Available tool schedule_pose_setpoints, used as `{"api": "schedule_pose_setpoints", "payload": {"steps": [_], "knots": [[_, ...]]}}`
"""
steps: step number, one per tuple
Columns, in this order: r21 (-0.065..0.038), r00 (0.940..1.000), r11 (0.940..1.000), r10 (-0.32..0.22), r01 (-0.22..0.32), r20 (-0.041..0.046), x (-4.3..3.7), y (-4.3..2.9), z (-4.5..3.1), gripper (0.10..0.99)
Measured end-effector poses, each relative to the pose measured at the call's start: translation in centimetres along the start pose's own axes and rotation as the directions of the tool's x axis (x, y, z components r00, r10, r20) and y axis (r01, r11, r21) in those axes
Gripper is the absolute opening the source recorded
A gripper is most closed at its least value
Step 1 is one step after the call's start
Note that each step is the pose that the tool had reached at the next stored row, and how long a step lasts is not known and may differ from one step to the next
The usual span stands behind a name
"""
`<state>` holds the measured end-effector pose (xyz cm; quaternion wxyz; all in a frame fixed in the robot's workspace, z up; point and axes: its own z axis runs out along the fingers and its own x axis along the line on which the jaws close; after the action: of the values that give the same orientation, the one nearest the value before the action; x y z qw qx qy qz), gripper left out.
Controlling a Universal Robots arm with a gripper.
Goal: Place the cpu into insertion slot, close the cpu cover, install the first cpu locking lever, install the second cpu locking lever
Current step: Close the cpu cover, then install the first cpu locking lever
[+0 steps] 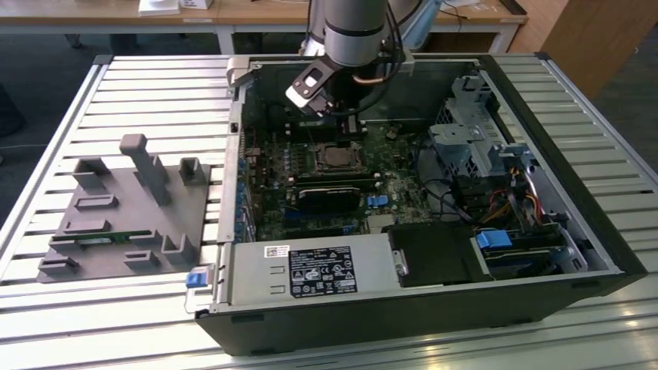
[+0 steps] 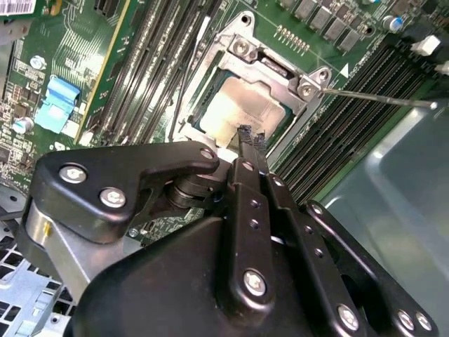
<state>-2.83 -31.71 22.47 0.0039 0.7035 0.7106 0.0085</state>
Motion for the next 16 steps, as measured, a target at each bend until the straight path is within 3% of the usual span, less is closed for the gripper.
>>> {"api": "schedule_pose_setpoints", "payload": {"steps": [16], "knots": [[0.000,1.0000,1.0000,0.000,0.000,0.0000,0.00,-0.39,-0.03,0.106]]}}
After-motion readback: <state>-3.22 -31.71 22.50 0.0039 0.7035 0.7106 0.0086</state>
